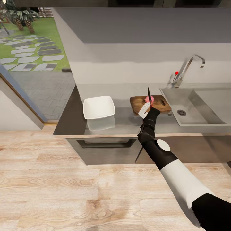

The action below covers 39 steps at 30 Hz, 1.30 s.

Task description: In the kitchen, take the Vidalia onion out of the sink, dice it on the chopping board with the paring knife, put the diced onion into the bowl on the countertop, then place both the paring knife and the chopping board into the sink.

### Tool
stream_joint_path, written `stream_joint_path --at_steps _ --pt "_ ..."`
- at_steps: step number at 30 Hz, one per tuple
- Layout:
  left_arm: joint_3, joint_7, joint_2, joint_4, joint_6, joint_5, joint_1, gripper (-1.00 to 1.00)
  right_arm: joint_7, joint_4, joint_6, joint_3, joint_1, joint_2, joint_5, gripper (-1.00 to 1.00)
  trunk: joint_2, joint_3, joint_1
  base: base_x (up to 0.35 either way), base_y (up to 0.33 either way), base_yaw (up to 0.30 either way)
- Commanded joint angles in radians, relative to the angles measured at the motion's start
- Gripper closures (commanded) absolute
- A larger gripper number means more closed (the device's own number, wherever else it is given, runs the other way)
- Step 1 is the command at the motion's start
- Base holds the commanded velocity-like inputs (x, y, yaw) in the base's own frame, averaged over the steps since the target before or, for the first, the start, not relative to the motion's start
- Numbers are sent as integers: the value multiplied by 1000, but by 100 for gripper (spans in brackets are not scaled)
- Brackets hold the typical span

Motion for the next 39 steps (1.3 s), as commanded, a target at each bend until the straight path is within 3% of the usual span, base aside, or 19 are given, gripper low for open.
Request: stream_joint_path --at_steps 1,39 --pt "-9 2 -1 4 -7 7 -2 -100 -4 1 6 3 -1 0 -1 100 -1 -1 0 0 0 0" --pt "-9 2 -1 6 -7 7 -2 -100 1 45 2 4 -1 1 -4 100 -1 -1 0 0 0 0"
